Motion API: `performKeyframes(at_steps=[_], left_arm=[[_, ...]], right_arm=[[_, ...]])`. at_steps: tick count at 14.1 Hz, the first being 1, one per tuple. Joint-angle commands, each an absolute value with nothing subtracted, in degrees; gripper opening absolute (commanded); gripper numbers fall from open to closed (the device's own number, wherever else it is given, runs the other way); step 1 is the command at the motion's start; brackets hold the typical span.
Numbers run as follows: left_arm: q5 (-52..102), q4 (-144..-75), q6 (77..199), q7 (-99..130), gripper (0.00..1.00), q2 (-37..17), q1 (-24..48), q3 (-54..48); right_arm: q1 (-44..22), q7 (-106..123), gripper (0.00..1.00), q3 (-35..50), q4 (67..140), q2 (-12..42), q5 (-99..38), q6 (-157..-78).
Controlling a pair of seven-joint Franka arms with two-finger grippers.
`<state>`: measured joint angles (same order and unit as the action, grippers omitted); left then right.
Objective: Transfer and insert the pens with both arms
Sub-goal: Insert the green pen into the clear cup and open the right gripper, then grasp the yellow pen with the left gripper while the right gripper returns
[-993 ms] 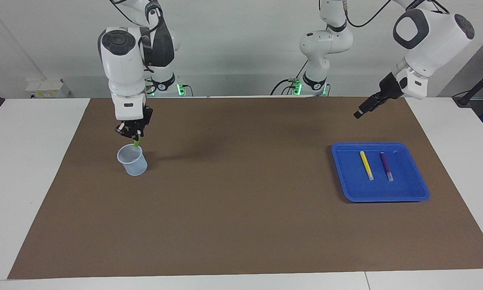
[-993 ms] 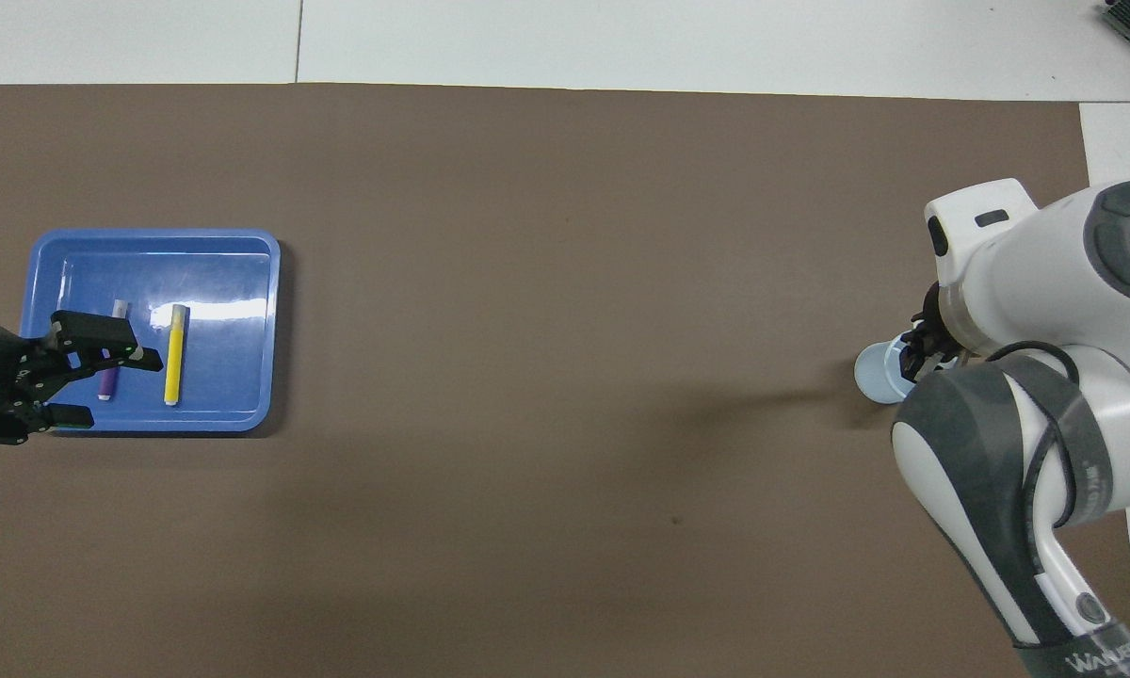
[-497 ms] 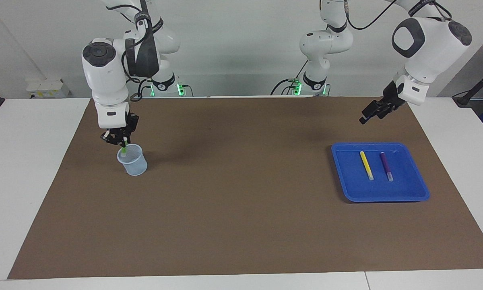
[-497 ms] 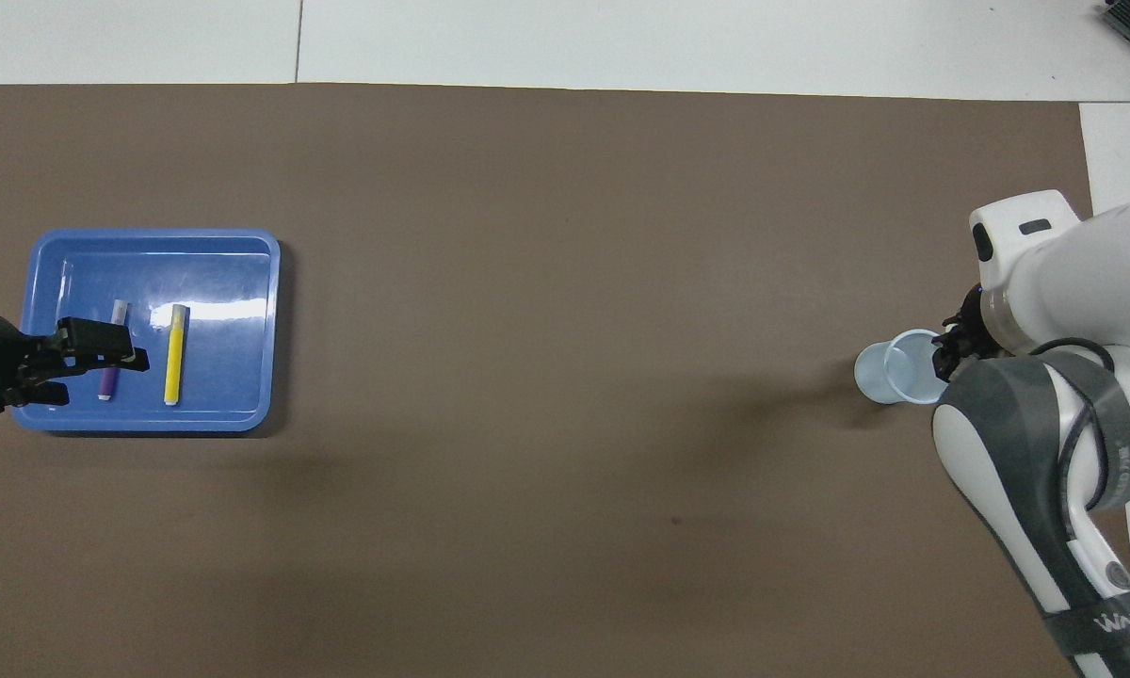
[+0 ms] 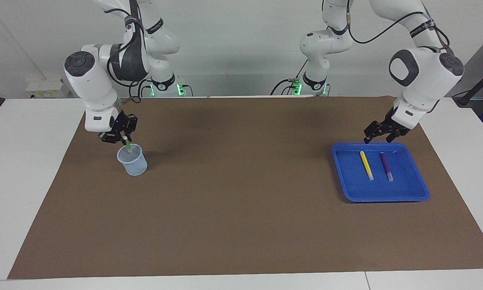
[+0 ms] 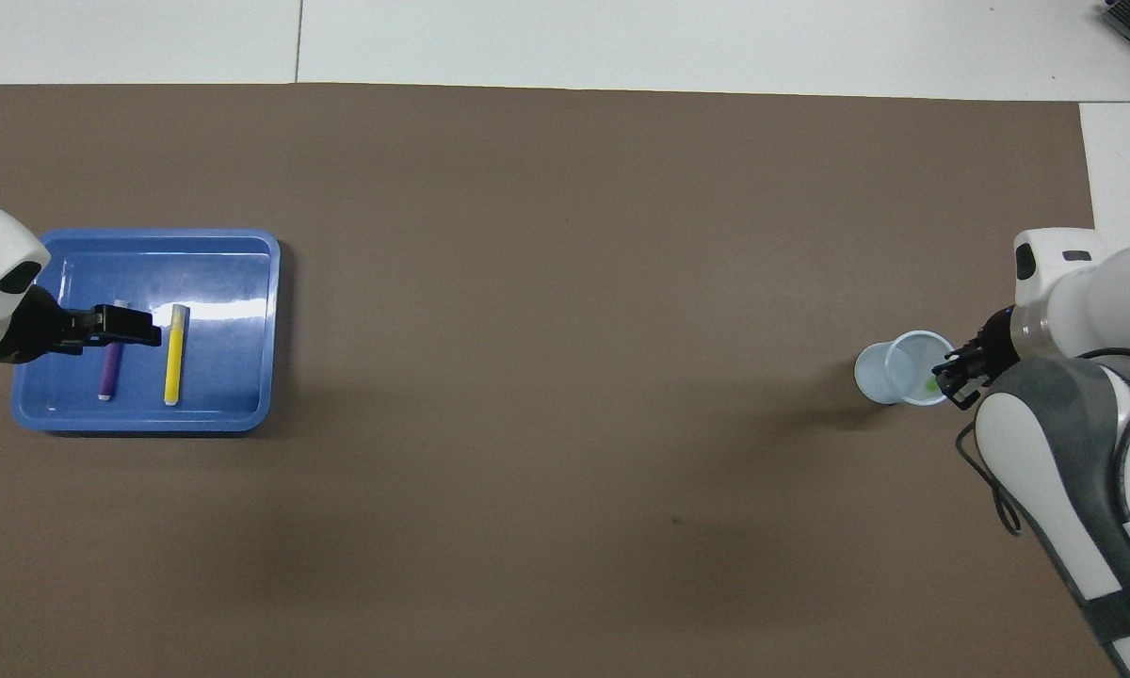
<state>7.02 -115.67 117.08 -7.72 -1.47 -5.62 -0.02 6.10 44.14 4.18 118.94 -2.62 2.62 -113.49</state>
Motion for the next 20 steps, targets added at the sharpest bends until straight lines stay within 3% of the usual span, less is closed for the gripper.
performKeyframes(at_steps=[1,2,3,9,15,20], left_arm=[[5.80,-115.66,121.01,-9.05,0.93,-4.30,-6.06,-0.35],[5.80,-115.66,122.59,-9.14,0.93,-5.70,-6.06,-0.35],[5.80,-115.66,124.00,-9.84,0.93,-7.02,-6.06,-0.35],[5.80,-115.31,129.98,-14.32,0.90,-12.21,-7.29,-0.35],[5.80,-115.22,133.77,-16.26,0.85,-15.91,-7.91,-0.35],[5.80,-116.10,134.92,-16.26,0.77,-17.23,-8.17,-0.26]], right_arm=[[6.42,43.51,0.85,4.92,121.29,-4.66,1.32,-114.52],[6.33,43.59,0.97,4.92,121.20,-4.66,1.32,-114.52],[6.24,43.68,1.00,4.92,121.03,-4.57,1.32,-114.43],[4.41,39.14,1.00,5.45,117.51,-3.69,0.27,-113.38],[2.46,23.40,1.00,6.23,115.93,-3.78,-13.95,-109.69],[2.46,2.68,1.00,13.17,115.93,-3.78,-24.59,-112.14]])
